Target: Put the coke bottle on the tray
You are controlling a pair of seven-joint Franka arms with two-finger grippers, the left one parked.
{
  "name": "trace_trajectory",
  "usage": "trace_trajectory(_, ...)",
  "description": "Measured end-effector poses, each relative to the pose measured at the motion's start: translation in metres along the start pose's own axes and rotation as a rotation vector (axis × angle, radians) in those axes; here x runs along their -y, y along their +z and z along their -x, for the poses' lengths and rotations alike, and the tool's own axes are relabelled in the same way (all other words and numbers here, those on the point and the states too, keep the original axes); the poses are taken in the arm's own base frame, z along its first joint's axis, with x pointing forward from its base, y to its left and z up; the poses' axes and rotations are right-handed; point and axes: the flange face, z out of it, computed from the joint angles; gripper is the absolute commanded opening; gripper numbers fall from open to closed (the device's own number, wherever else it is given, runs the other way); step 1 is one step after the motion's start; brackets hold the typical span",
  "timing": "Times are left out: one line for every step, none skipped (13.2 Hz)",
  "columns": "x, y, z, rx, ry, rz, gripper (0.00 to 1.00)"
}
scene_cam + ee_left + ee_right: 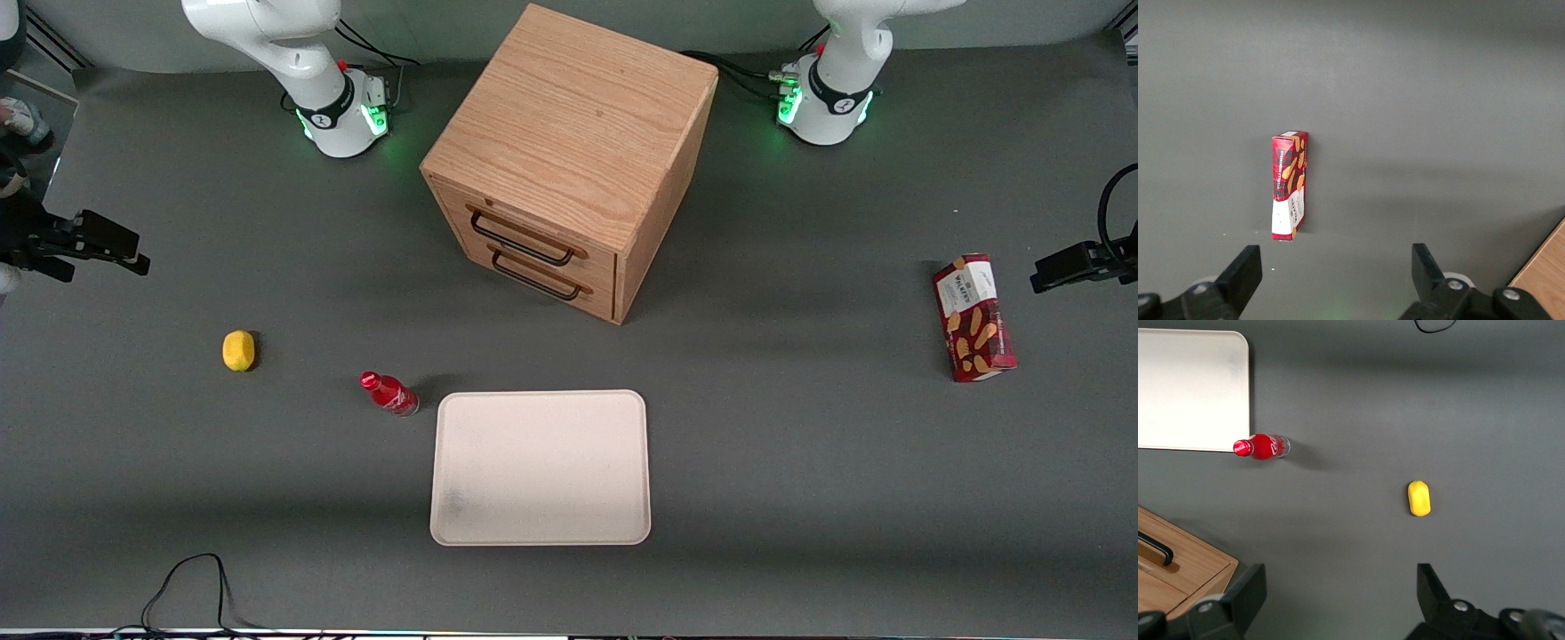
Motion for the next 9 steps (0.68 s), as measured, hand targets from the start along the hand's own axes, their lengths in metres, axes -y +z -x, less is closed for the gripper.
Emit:
trace_trajectory(-0.0002, 0.0000, 0.0000, 0.000, 0.000, 0.001, 1.00)
trace_trajectory(-0.0003, 0.0000, 0.0000, 0.000, 0.000, 0.002, 1.00)
trace_trajectory(-0.0007, 0.0000, 0.0000, 0.000, 0.000, 0.007, 1.00)
trace_trajectory(-0.0014, 0.0000, 0.0001, 0.001, 0.000, 0.016, 1.00)
trace_trajectory(-0.0019, 0.0000, 0.0001, 0.002, -0.001, 0.023, 1.00)
trace_trajectory(-0.0021, 0.0000, 0.0001, 0.002, -0.001, 0.026, 1.00)
trace_trajectory(-0.0021, 0.0000, 0.0001, 0.002, -0.001, 0.027, 1.00)
trace_trajectory(-0.0021, 0.0000, 0.0001, 0.002, -0.001, 0.028, 1.00)
trace_trajectory(-0.0019, 0.0000, 0.0001, 0.002, -0.001, 0.028, 1.00)
